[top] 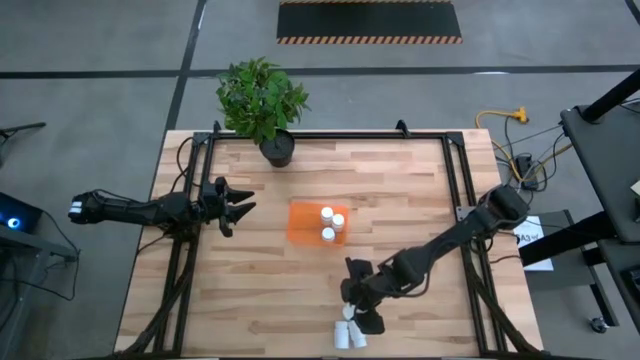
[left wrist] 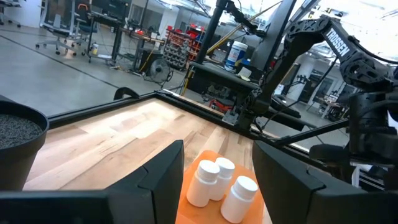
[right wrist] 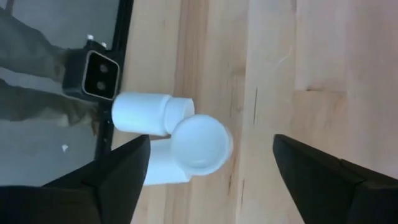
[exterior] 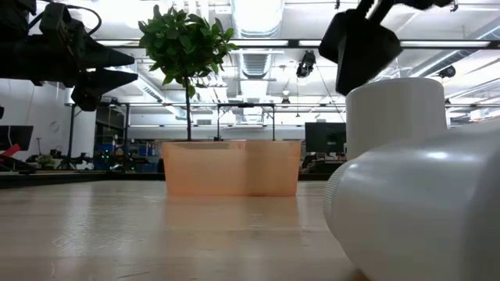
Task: Pick and place pill bottles into a basket
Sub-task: Adjust the white pill bottles on the table
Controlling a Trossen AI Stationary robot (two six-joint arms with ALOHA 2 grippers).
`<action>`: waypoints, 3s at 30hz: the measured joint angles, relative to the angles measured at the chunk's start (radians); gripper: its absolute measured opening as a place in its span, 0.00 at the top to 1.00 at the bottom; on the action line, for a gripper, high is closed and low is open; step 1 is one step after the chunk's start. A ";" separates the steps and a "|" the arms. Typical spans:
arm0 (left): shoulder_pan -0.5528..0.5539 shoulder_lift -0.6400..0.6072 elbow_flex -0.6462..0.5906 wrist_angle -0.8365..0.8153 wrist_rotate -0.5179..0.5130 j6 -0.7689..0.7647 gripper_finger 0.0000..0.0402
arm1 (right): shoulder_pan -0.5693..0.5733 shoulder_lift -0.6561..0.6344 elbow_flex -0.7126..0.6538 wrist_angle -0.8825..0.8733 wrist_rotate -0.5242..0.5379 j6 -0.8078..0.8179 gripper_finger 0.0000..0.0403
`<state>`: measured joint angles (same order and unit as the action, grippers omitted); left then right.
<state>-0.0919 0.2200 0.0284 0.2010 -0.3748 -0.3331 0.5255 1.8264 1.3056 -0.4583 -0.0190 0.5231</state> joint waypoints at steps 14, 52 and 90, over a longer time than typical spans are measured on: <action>0.000 0.000 0.000 0.000 0.000 0.000 0.57 | 0.013 0.115 0.002 0.036 -0.004 -0.005 0.19; 0.000 0.000 0.000 0.000 0.000 0.000 0.57 | 0.019 0.140 0.009 0.213 0.187 0.382 0.61; 0.000 0.000 0.000 0.000 0.000 0.000 0.57 | 0.228 0.138 -0.310 0.960 0.487 1.005 0.61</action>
<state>-0.0921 0.2202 0.0284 0.2008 -0.3748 -0.3332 0.7537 1.9646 0.9957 0.5016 0.4677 1.5279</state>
